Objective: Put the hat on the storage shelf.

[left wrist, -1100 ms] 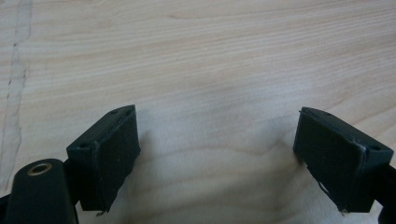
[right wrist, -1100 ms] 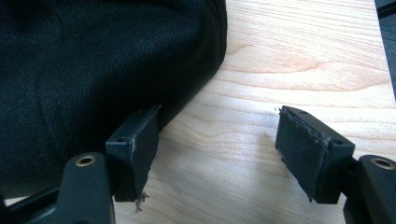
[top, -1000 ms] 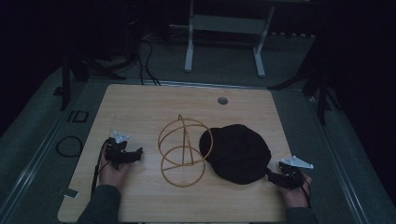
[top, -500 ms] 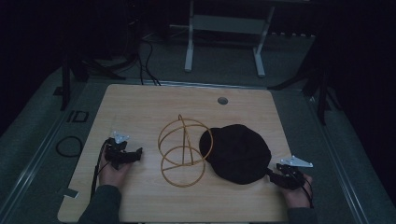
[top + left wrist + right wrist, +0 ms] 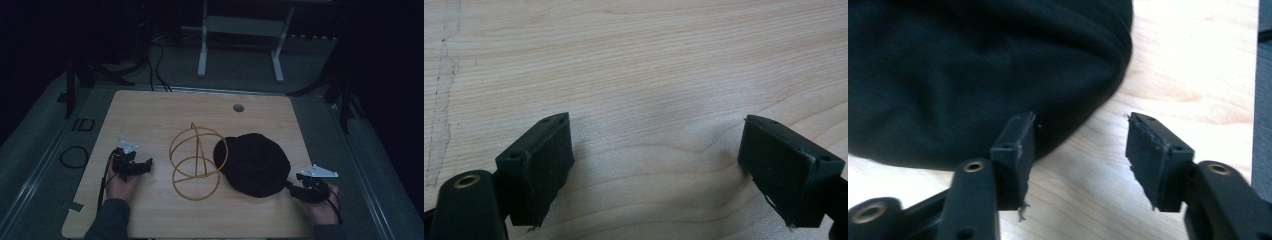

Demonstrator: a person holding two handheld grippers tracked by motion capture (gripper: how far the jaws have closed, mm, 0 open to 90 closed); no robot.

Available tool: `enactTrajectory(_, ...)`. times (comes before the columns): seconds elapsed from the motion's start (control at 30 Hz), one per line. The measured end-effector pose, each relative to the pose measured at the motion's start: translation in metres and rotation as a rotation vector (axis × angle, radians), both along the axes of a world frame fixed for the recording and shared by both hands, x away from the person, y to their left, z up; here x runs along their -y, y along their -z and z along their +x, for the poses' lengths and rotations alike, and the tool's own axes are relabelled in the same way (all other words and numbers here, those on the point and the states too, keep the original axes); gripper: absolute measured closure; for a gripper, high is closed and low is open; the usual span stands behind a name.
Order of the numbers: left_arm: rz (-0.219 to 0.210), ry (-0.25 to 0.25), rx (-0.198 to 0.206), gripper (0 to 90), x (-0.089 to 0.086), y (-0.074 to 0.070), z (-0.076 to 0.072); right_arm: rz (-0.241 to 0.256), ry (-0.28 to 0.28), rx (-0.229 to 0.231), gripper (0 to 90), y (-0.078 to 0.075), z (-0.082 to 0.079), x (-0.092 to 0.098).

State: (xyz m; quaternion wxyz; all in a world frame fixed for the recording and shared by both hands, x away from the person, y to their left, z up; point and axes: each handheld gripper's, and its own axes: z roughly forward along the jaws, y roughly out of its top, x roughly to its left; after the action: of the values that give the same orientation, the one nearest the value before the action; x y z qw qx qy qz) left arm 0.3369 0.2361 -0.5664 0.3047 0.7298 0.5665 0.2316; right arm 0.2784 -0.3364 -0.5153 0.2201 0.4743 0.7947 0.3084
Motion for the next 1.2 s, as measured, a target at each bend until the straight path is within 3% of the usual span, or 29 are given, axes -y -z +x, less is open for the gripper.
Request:
enactTrajectory(0.23, 0.001, -0.001, 0.000, 14.0, 0.000, 0.000, 0.000, 0.006, -0.074, 0.036, 38.0, -0.022, -0.003, -0.012)
enactTrajectory(0.6, 0.001, -0.003, 0.000, 14.1, 0.000, 0.000, 0.000, -0.006, -0.165, 0.060, 35.1, -0.048, 0.008, -0.032)
enactTrajectory(0.8, 0.001, -0.003, 0.000, 14.1, 0.000, 0.000, 0.000, 0.000, -0.205, 0.045, 31.3, -0.052, 0.018, -0.042)
enactTrajectory(0.97, 0.001, -0.003, 0.000, 14.1, 0.000, 0.000, 0.000, -0.026, -0.245, 0.009, 24.7, -0.049, 0.027, -0.052)
enactTrajectory(1.2, 0.001, -0.003, 0.000, 14.1, 0.000, 0.000, 0.000, -0.021, -0.254, -0.017, 14.5, -0.049, 0.038, -0.062)
